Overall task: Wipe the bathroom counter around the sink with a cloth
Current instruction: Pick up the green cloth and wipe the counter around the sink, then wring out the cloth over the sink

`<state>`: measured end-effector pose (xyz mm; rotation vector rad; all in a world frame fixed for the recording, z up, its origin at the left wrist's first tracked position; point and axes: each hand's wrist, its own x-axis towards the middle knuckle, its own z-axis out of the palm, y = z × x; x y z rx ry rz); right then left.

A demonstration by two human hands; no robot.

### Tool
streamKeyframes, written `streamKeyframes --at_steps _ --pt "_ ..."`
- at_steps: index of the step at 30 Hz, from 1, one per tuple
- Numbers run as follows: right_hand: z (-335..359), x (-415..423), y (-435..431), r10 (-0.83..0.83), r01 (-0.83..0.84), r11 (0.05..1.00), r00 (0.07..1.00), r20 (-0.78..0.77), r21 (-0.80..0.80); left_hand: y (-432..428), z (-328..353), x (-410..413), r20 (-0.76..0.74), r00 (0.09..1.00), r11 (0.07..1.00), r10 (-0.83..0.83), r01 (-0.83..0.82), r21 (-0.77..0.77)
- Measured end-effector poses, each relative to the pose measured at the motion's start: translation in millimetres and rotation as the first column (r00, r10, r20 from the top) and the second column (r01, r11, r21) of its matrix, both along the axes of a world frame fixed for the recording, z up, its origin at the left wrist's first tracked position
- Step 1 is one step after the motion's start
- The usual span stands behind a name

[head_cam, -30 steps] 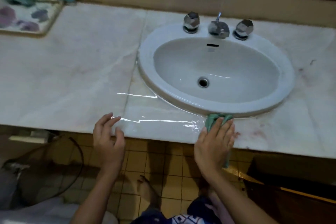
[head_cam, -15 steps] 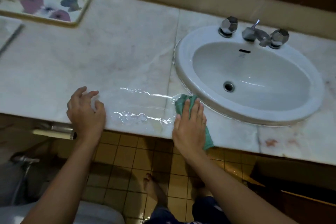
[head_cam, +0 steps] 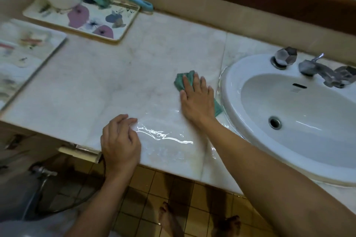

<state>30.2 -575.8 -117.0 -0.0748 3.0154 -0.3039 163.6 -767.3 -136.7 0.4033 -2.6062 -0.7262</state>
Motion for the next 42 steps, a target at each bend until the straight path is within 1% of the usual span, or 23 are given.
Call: streamKeyframes --at_steps 3,6,9,11,13,17,19,20,22,23,24,26,28,29,31,32,33,34,35,37,38,40,42 --pt "0.0 19.0 -30.3 0.135 -0.135 0.991 0.991 0.007 -0.017 -0.4 -0.4 -0.9 -0.031 1.000 1.000 0.002 -0.002 0.003" --pt "-2.9 74.4 -45.5 0.317 -0.317 0.948 0.948 -0.011 -0.034 1.6 0.9 -0.2 -0.064 0.998 0.999 0.011 -0.008 0.044" --pt "-2.5 129.9 -24.1 0.448 -0.449 0.892 0.893 -0.038 -0.053 3.4 3.9 0.8 -0.085 0.996 0.996 0.026 -0.019 0.085" --pt "-2.8 154.1 8.4 0.487 -0.489 0.872 0.872 -0.051 -0.034 3.7 4.0 1.0 -0.064 0.998 0.995 0.029 -0.023 0.096" --pt "-3.6 167.4 46.0 0.443 -0.445 0.895 0.893 -0.075 -0.018 3.4 3.9 1.8 -0.036 0.999 0.994 0.029 -0.025 0.102" --pt "-0.7 187.4 113.8 0.223 -0.225 0.973 0.974 -0.032 -0.047 11.8 10.0 -1.0 0.056 0.996 0.983 0.074 -0.082 0.164" --pt "3.0 200.1 142.3 0.148 -0.151 0.980 0.989 -0.026 -0.132 28.6 16.0 0.2 0.081 0.993 0.966 0.082 -0.099 0.237" --pt "4.8 206.3 154.9 0.130 -0.133 0.972 0.991 -0.031 -0.192 42.0 20.5 3.7 0.072 0.996 0.960 0.053 -0.071 0.269" --pt "12.7 217.8 173.6 0.060 -0.054 0.933 0.998 0.005 -0.355 77.2 30.4 17.4 0.053 0.996 0.945 -0.076 0.054 0.323" --pt "18.8 221.3 181.6 -0.007 0.031 0.887 0.999 0.054 -0.462 97.4 36.3 26.1 0.044 0.986 0.926 -0.160 0.135 0.352" --pt "27.7 222.8 188.6 -0.094 0.146 0.808 0.988 0.121 -0.571 117.6 42.1 35.2 0.026 0.967 0.902 -0.252 0.226 0.369" --pt "49.3 221.2 202.7 -0.235 0.317 0.597 0.948 0.217 -0.737 154.3 49.8 49.5 -0.052 0.893 0.838 -0.448 0.439 0.325" --pt "71.7 216.1 217.5 -0.282 0.422 0.339 0.898 0.337 -0.841 186.2 57.7 55.6 -0.109 0.769 0.742 -0.630 0.637 0.207" --pt "82.0 213.0 225.2 -0.261 0.480 0.175 0.864 0.430 -0.860 200.7 63.3 55.1 -0.121 0.698 0.686 -0.706 0.716 0.133" --pt "100.7 206.6 243.8 -0.134 0.590 -0.149 0.783 0.607 -0.794 229.1 77.4 49.0 -0.119 0.542 0.548 -0.832 0.836 -0.026" --pt "109.8 202.3 253.2 -0.057 0.647 -0.243 0.735 0.676 -0.723 242.3 85.3 43.1 -0.091 0.466 0.474 -0.880 0.873 -0.117" --pt "119.1 198.4 263.0 0.020 0.701 -0.276 0.688 0.725 -0.658 255.5 93.2 35.3 -0.038 0.404 0.403 -0.914 0.891 -0.211" --pt "128.8 194.1 272.3 0.088 0.743 -0.272 0.652 0.753 -0.612 268.3 101.4 26.1 0.034 0.365 0.340 -0.930 0.892 -0.299" --pt "136.7 189.5 282.1 0.140 0.764 -0.266 0.633 0.761 -0.587 280.4 109.8 15.9 0.108 0.348 0.286 -0.931 0.883 -0.372" --pt "151.2 180.8 299.4 0.248 0.769 -0.267 0.638 0.729 -0.581 303.8 124.0 -5.3 0.198 0.332 0.208 -0.922 0.858 -0.469" --pt "156.9 176.2 307.8 0.301 0.767 -0.262 0.642 0.705 -0.586 315.1 129.7 -15.6 0.201 0.319 0.181 -0.926 0.844 -0.504" --pt "167.9 164.9 323.8 0.377 0.764 -0.224 0.640 0.669 -0.605 337.3 138.6 -33.6 0.110 0.261 0.153 -0.959 0.806 -0.571" --pt "181.7 151.6 337.8 0.408 0.764 -0.158 0.627 0.663 -0.625 358.4 144.5 -47.3 -0.038 0.206 0.187 -0.978 0.776 -0.603"
